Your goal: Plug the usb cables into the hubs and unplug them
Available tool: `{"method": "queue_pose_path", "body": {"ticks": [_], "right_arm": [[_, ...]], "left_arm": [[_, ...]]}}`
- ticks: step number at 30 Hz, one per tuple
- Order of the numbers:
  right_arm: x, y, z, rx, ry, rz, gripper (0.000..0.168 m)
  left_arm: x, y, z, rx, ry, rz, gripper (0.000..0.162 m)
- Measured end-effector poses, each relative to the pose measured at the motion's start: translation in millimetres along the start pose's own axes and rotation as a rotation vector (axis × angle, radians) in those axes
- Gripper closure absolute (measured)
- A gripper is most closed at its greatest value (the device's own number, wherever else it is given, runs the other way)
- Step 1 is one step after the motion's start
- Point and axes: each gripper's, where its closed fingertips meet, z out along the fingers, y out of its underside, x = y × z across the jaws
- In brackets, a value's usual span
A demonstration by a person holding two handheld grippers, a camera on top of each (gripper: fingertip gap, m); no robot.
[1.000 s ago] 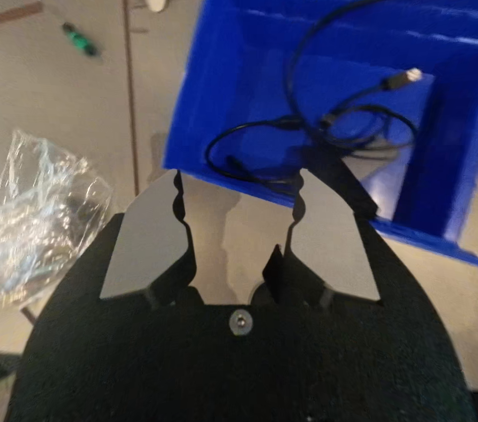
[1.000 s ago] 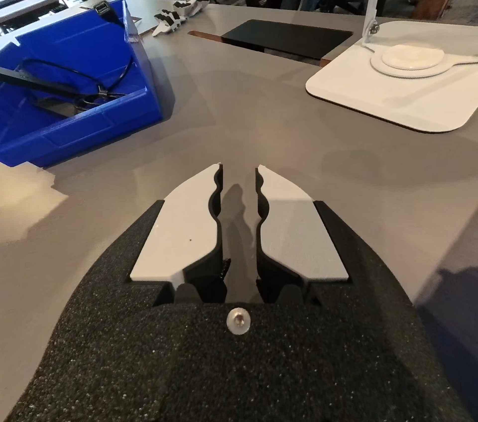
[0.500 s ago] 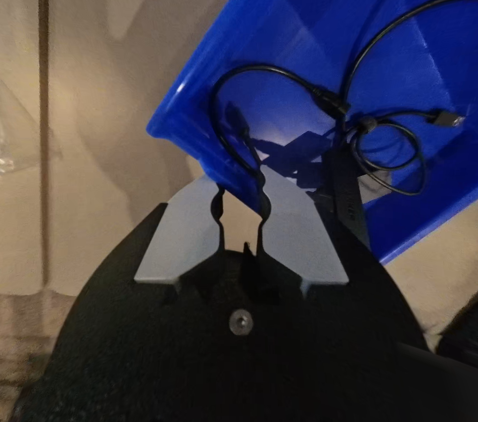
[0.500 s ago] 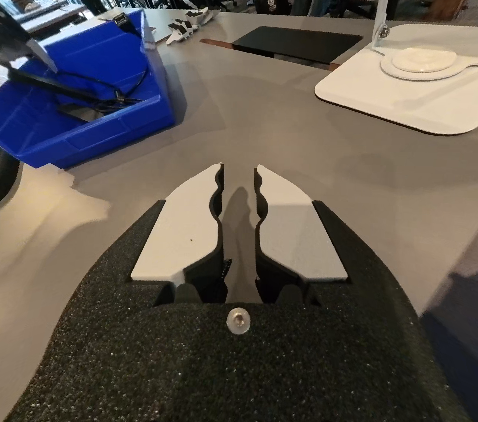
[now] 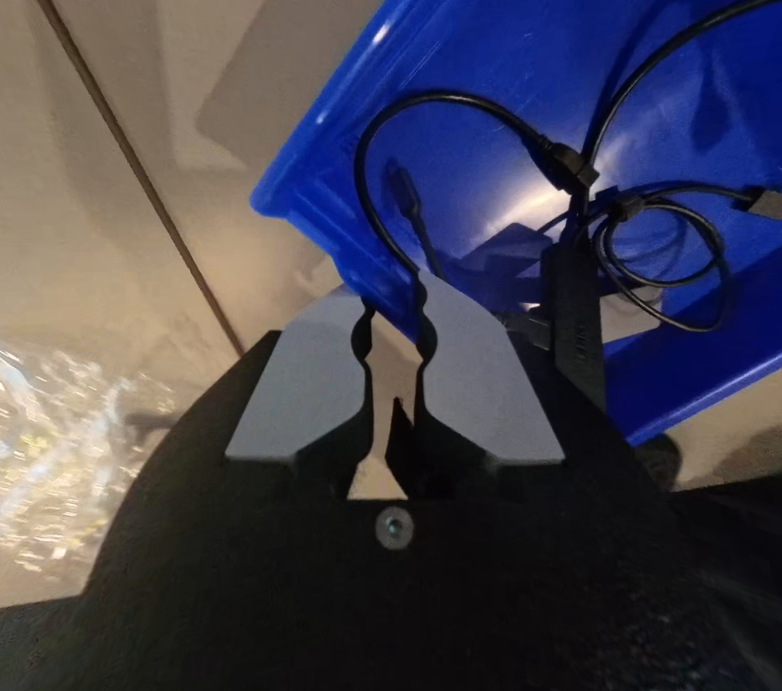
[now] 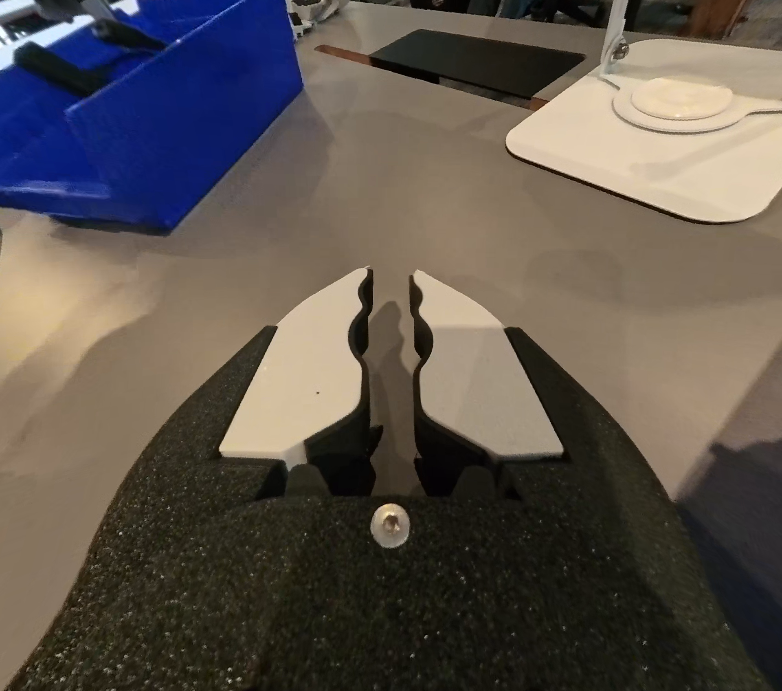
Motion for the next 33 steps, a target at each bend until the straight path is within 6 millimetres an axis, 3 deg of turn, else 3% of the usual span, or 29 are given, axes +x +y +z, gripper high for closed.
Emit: {"method": "queue_pose_path", "body": {"ticks": [7, 25, 27, 30, 33], "right_arm": [[-1.4, -1.7, 1.8, 0.005, 0.016, -0.055, 0.155], [-4.6, 1.2, 4.3, -0.023, 0.019, -0.112, 0.156], [-5.2, 0.8, 4.2, -0.021, 0.017, -0.116, 0.156], [-6.5, 0.4, 3.8, -0.014, 0.013, -0.113, 0.155], [-6.3, -0.5, 3.2, -0.008, 0.012, -0.108, 0.155]], "left_arm": [[-20.4, -17.9, 1.5, -0.027, 0.023, 0.245, 0.148], [-36.4, -38.5, 5.1, -0.016, -0.073, 0.418, 0.143], [-39.9, -41.4, 3.3, 0.021, -0.131, 0.442, 0.137], [-48.1, -45.7, -4.1, 0.090, -0.252, 0.442, 0.116], [-53.4, -56.3, -27.1, 0.268, -0.394, 0.389, 0.104]]}}
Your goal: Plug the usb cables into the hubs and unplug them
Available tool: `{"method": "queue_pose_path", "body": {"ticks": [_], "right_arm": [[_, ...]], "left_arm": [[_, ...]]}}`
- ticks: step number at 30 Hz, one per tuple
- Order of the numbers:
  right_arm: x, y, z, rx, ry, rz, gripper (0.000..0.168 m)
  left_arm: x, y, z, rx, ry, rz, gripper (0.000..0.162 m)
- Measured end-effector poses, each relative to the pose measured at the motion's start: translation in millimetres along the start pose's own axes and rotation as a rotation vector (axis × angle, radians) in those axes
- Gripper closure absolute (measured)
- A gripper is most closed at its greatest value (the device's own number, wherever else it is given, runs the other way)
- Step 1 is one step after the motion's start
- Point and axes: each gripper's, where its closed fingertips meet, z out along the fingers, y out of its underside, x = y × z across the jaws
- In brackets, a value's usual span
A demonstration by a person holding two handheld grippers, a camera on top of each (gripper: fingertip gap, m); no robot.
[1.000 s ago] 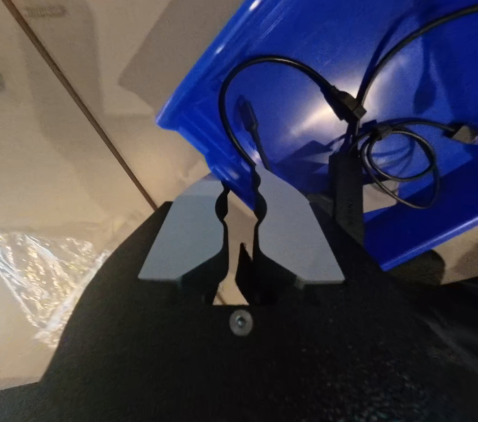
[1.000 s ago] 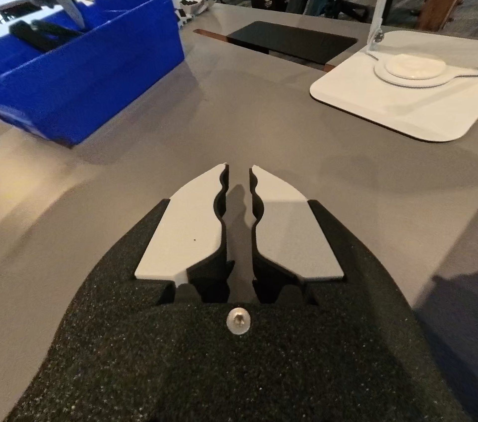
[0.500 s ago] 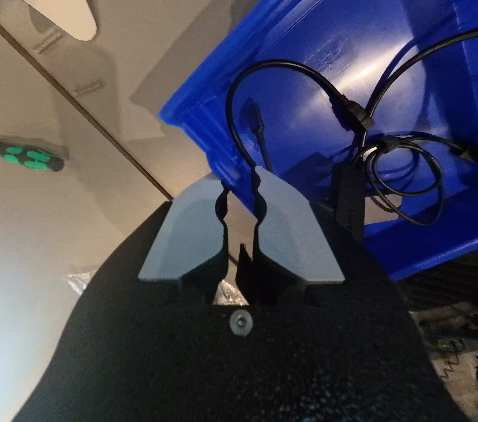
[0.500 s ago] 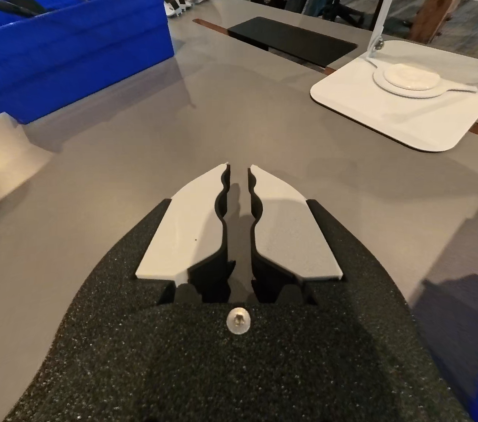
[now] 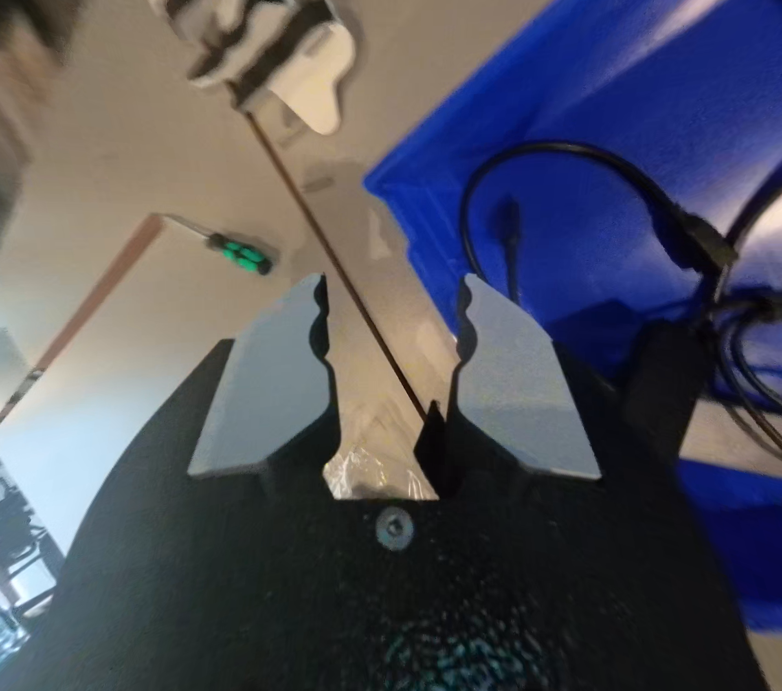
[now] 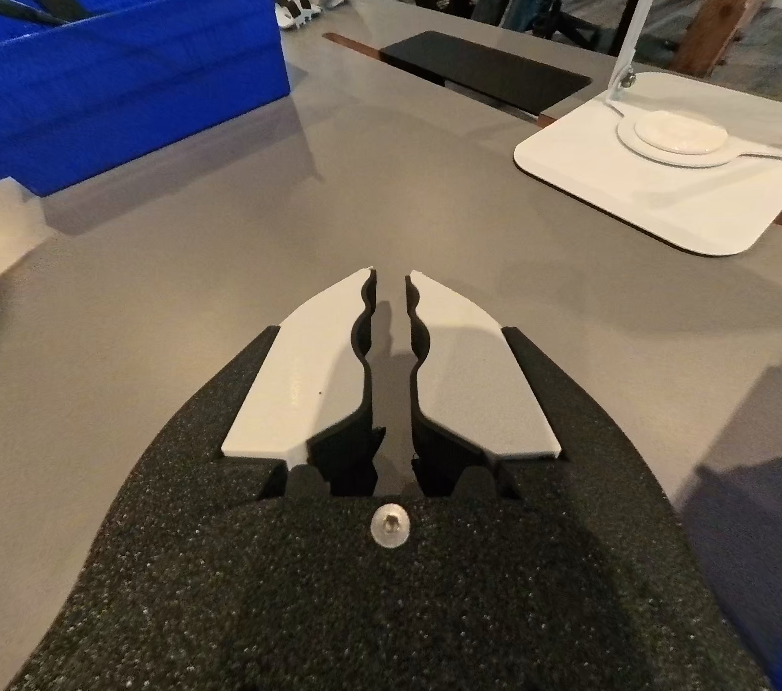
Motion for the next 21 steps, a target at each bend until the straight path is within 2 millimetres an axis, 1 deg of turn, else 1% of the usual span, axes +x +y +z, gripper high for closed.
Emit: {"method": "queue_pose_path", "body": {"ticks": [2, 3, 5, 7, 9, 12, 16, 18, 20, 21], "right_arm": [[0.5, -0.5, -0.5, 0.003, 0.002, 0.001, 0.155], [0.6, -0.6, -0.7, 0.005, 0.003, 0.002, 0.155], [1.2, -1.3, -0.4, 0.010, 0.006, 0.003, 0.155], [1.8, -1.6, -0.6, 0.013, 0.009, 0.001, 0.155], [1.6, -1.7, -1.5, 0.016, 0.014, -0.002, 0.155], [1.6, -3.3, -1.2, 0.022, 0.016, -0.006, 0.155], [1.4, -5.6, -2.7, 0.037, 0.027, -0.028, 0.155], [1.0, -6.8, -3.7, 0.044, 0.031, -0.036, 0.156], [0.1, -8.7, -4.1, 0.056, 0.024, -0.032, 0.156], [-1.0, -9.8, -4.7, 0.062, 0.019, -0.029, 0.156]], "left_arm": [[-8.0, -10.8, -21.0, 0.133, -0.103, -0.053, 0.102], [-8.9, -16.1, -33.5, 0.204, -0.141, -0.085, 0.102], [-2.6, -21.9, -60.1, 0.324, -0.189, -0.143, 0.103], [13.3, -21.6, -85.9, 0.415, -0.215, -0.180, 0.105], [32.9, -14.0, -110.7, 0.490, -0.261, -0.196, 0.106], [60.3, 5.8, -139.6, 0.581, -0.365, -0.213, 0.109], [100.0, 34.2, -160.9, 0.693, -0.454, -0.325, 0.111], [115.1, 46.1, -172.6, 0.772, -0.512, -0.409, 0.116], [128.9, 51.2, -181.6, 0.870, -0.527, -0.490, 0.117], [135.2, 50.7, -183.8, 0.917, -0.514, -0.518, 0.117]]}}
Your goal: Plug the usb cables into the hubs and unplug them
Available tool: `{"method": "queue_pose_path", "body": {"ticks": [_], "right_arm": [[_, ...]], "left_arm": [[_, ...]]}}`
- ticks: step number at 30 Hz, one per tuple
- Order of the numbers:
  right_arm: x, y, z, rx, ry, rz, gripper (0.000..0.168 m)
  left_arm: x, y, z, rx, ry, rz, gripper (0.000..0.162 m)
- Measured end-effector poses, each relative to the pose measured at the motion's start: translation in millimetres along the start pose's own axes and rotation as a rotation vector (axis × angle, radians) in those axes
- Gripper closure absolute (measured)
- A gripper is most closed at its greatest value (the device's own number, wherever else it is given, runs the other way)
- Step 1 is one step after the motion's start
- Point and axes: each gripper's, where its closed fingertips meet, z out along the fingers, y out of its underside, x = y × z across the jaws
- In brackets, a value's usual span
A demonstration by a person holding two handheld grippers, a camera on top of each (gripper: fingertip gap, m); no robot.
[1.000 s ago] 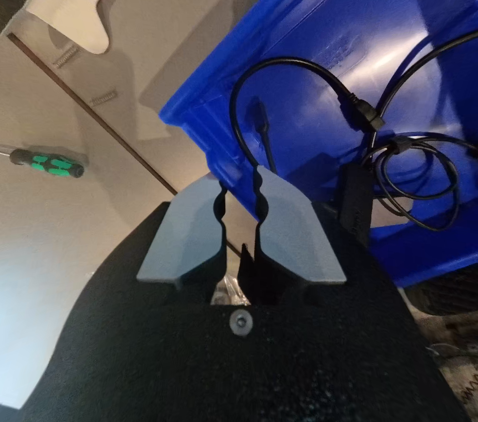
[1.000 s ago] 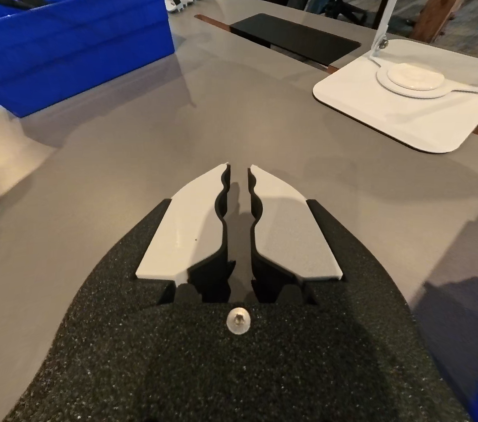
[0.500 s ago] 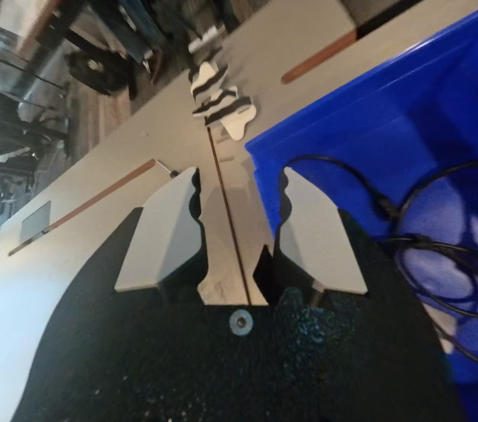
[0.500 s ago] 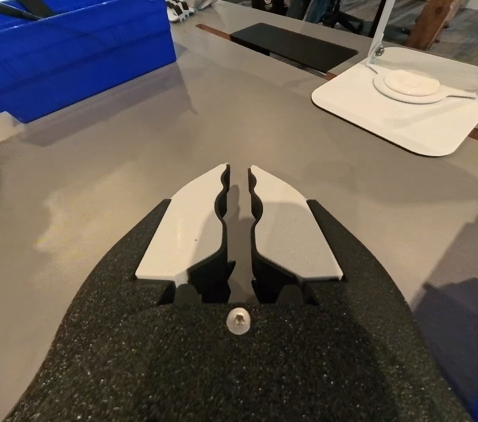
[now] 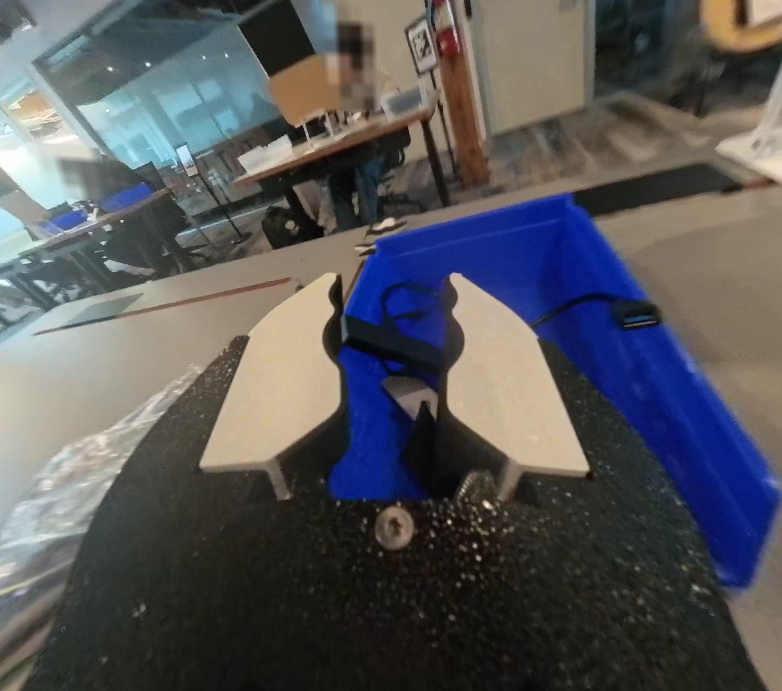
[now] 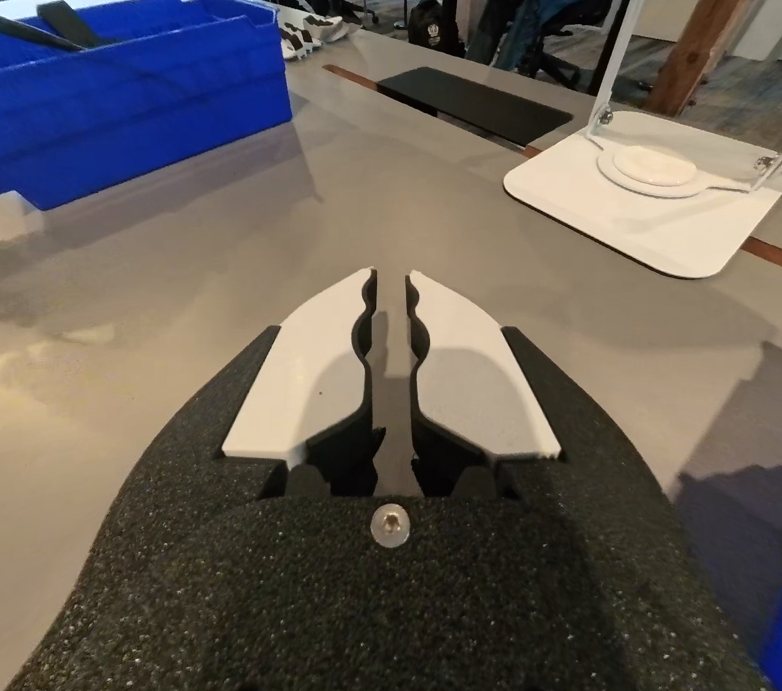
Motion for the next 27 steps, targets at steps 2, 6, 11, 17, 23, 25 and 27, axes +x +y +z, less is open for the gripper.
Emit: {"method": "queue_pose_path", "body": {"ticks": [2, 6, 11, 17, 23, 25, 27], "right_arm": [[0.0, -1.1, -0.1, 0.009, 0.000, 0.000, 0.156], [1.9, 0.5, -0.3, 0.003, 0.011, 0.002, 0.156], [3.9, -0.2, -1.0, 0.008, 0.007, 0.022, 0.156], [5.1, 1.4, -1.0, 0.002, 0.012, 0.029, 0.156], [5.0, 1.6, -0.3, -0.001, 0.006, 0.039, 0.156], [4.2, 2.1, 0.7, -0.003, 0.000, 0.043, 0.156], [3.8, 2.6, 0.7, -0.006, -0.002, 0.044, 0.156]], "left_arm": [[8.3, 2.1, -3.0, 0.029, 0.020, -0.053, 0.118], [13.5, 20.9, 6.9, -0.083, 0.039, -0.032, 0.119], [4.4, 38.8, 23.9, -0.198, 0.044, 0.038, 0.090], [7.5, 73.0, 56.6, -0.383, 0.265, 0.530, 0.082], [-9.1, 117.0, 73.7, -0.668, 0.458, 1.133, 0.083], [-18.3, 125.1, 77.3, -0.756, 0.485, 1.273, 0.085], [-26.1, 127.2, 82.5, -0.803, 0.483, 1.402, 0.094]]}}
